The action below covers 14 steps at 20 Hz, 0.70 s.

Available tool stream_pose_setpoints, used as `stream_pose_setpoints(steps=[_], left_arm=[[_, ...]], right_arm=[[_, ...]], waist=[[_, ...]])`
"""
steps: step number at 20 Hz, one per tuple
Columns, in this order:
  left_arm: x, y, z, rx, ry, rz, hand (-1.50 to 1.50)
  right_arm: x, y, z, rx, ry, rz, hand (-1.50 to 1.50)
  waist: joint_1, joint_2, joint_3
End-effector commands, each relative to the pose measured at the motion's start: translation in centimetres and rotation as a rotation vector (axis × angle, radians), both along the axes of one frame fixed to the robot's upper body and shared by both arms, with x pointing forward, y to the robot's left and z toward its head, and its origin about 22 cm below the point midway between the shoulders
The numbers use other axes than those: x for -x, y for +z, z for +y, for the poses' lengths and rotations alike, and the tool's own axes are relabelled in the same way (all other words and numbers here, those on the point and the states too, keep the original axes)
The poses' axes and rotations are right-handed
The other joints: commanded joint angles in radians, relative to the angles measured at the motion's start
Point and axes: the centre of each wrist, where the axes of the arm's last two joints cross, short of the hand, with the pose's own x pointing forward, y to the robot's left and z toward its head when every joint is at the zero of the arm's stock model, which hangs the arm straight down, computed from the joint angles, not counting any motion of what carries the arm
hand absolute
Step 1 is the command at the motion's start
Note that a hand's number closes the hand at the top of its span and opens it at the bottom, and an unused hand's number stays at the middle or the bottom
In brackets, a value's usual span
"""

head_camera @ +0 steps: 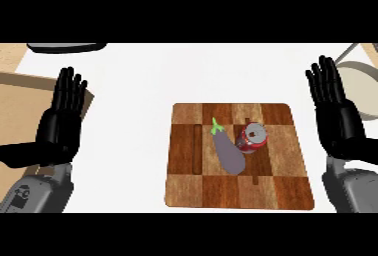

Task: Pick the eggplant from the cutting board and place it in the tiered basket

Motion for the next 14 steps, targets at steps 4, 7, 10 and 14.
stream_pose_setpoints(steps=[4, 7, 10, 14], left_arm=[[0.0, -1.5, 3.1, -0.261, 0.038, 0.140, 0.00], [0.9, -2.9, 4.8, -0.268, 0.100, 0.232, 0.00], [0.9, -2.7, 5.2, -0.364, 0.062, 0.242, 0.00], [0.4, -3.1, 4.9, -0.386, 0.060, 0.306, 0.00]], right_arm=[[-1.6, -3.9, 0.9, 0.091, -0.017, 0.592, 1.50], [-2.7, 1.5, -2.7, -0.158, -0.444, 0.157, 1.50], [0.2, -7.3, -6.1, 0.461, -0.473, 0.908, -1.50], [-3.3, -1.9, -2.0, 0.593, -0.495, 0.998, -1.50]], waist=[[0.070, -0.017, -0.030], [-0.046, -0.064, -0.018], [0.059, -0.015, -0.047], [0.054, -0.041, -0.040]])
